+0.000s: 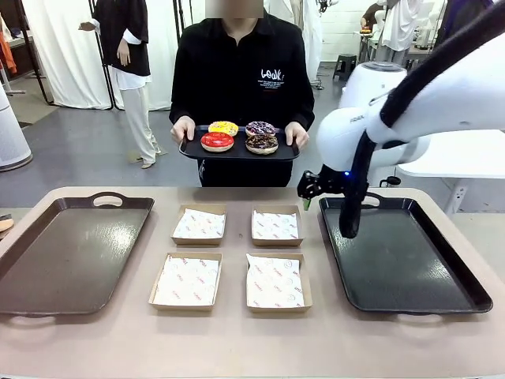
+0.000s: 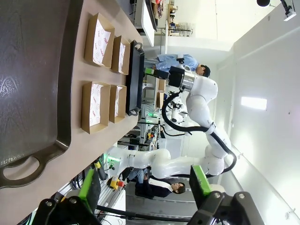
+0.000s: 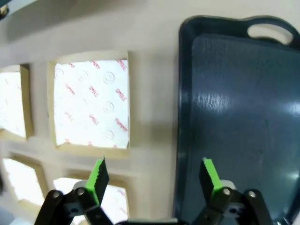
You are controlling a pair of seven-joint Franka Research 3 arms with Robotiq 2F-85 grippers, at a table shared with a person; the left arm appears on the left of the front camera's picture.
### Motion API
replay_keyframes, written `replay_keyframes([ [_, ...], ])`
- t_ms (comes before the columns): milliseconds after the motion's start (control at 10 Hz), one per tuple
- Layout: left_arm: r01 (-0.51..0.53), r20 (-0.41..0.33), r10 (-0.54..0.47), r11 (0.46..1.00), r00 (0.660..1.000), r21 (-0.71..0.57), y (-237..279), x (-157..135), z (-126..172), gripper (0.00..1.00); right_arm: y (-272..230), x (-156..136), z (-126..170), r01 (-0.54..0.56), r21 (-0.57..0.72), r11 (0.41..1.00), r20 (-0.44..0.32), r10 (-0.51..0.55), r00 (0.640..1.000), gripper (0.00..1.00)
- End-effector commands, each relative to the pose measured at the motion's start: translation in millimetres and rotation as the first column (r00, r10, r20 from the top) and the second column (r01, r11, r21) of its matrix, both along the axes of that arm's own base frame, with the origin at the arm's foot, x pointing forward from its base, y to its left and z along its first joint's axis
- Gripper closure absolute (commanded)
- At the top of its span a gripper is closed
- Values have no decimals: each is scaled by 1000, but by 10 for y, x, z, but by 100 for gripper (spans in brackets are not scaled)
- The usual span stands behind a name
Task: Individually package the donuts and arrange them on the tray.
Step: Pick up one Paper togo box.
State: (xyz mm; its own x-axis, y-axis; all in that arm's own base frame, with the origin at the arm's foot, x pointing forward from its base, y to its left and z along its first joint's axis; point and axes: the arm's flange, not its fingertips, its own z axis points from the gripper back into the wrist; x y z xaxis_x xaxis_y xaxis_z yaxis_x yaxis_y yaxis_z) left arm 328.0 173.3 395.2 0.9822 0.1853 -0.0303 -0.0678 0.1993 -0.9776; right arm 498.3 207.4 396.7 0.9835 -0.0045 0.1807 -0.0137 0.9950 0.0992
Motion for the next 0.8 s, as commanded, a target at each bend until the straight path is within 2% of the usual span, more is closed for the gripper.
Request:
replay_keyframes([
  [0, -10, -6, 10, 1000, 1000, -14, 4, -7, 25, 0, 246, 349, -30, 18, -14, 1000, -42, -18, 999, 0],
  [200, -10, -6, 10, 1000, 1000, -14, 4, -7, 25, 0, 338, 526, -196, -2, 3, 1000, -78, 2, 997, 0],
  [400, -10, -6, 10, 1000, 1000, -14, 4, -7, 25, 0, 381, 550, -339, -48, 62, 997, -62, 52, 997, 0],
  [700, -10, -6, 10, 1000, 1000, -14, 4, -7, 25, 0, 370, 521, -563, -72, 84, 994, -51, 77, 996, 0],
])
